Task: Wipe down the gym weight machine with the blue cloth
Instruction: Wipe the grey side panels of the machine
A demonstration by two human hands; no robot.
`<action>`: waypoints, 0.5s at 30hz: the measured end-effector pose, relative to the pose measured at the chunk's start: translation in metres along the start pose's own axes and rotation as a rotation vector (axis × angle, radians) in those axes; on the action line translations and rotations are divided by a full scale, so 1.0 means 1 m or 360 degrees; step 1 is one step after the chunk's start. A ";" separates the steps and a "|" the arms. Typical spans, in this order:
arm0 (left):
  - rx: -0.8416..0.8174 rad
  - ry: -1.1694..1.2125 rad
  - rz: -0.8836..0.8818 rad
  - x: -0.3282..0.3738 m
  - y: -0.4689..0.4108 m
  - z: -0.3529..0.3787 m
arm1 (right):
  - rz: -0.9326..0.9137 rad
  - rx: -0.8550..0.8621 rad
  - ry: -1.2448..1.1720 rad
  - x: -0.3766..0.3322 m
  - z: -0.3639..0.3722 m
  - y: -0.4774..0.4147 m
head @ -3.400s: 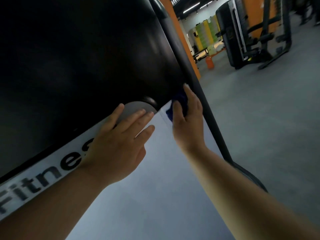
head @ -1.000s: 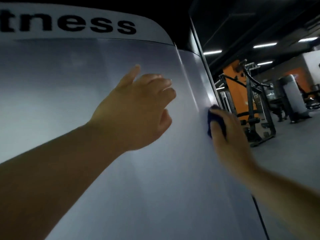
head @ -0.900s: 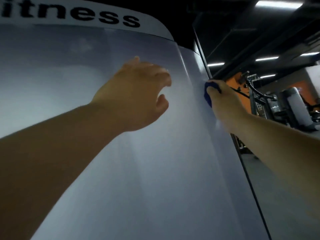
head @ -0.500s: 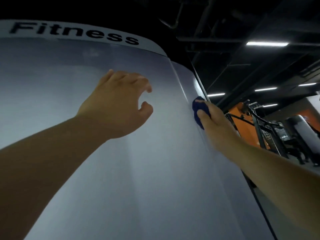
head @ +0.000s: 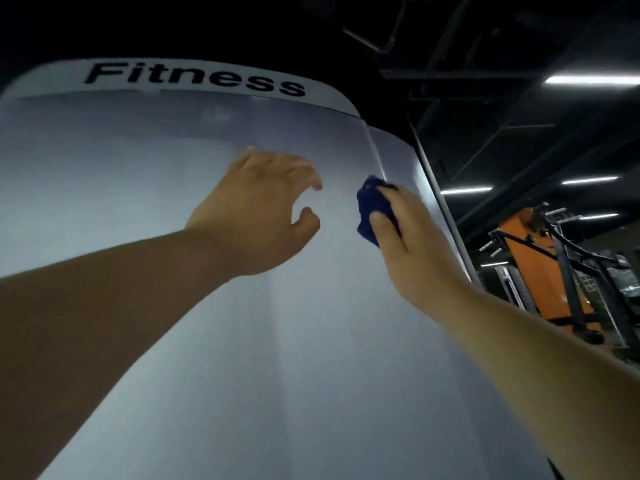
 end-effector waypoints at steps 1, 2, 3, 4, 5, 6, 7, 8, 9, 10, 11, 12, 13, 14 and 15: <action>0.0019 0.0024 -0.0016 -0.001 0.000 -0.001 | 0.0074 0.0036 0.0008 0.001 0.002 -0.024; 0.0045 0.0070 -0.0048 -0.002 0.001 -0.001 | 0.0152 0.0074 -0.0006 0.003 0.003 -0.046; 0.0069 0.0120 -0.0090 -0.004 0.001 -0.003 | 0.0215 0.0115 -0.0050 0.003 0.004 -0.060; 0.0090 0.0164 -0.0132 -0.006 0.003 -0.005 | 0.0233 0.0140 -0.0076 0.002 0.006 -0.065; 0.0101 0.0189 -0.0166 -0.009 0.007 -0.008 | 0.0217 0.0121 -0.0059 0.001 0.010 -0.060; 0.0098 0.0182 -0.0178 -0.011 0.012 -0.012 | 0.0165 0.0078 -0.0018 -0.004 0.012 -0.045; 0.0081 0.0140 -0.0170 -0.015 0.019 -0.016 | 0.0067 0.0037 0.0039 -0.011 0.014 -0.024; 0.0056 0.0073 -0.0158 -0.019 0.027 -0.021 | -0.0073 -0.0011 0.0100 -0.021 0.015 0.000; 0.0025 -0.0003 -0.0154 -0.024 0.037 -0.024 | -0.0232 -0.0068 0.0146 -0.030 0.017 0.022; -0.0004 -0.0072 -0.0160 -0.027 0.047 -0.027 | -0.0365 -0.0137 0.0170 -0.036 0.017 0.038; -0.0029 -0.0117 -0.0172 -0.030 0.055 -0.028 | -0.0426 -0.0200 0.0158 -0.036 0.016 0.040; -0.0046 -0.0132 -0.0194 -0.032 0.060 -0.029 | -0.0421 -0.0254 0.0124 -0.036 0.013 0.034; -0.0056 -0.0128 -0.0225 -0.032 0.063 -0.029 | -0.0416 -0.0281 0.0079 -0.033 0.013 0.022; -0.0056 -0.0123 -0.0251 -0.031 0.063 -0.029 | -0.0407 -0.0284 0.0037 -0.031 0.014 0.008; -0.0047 -0.0122 -0.0272 -0.030 0.063 -0.029 | -0.0370 -0.0250 -0.0011 -0.030 0.014 -0.011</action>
Point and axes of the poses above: each hand's wrist, its own y-axis away from the middle knuckle, its own z-axis out of the palm, x = y × z, the point moved 4 cm from there along -y, towards the middle knuckle, and after that the axes turned 8 degrees about z, right-handed, at the moved point
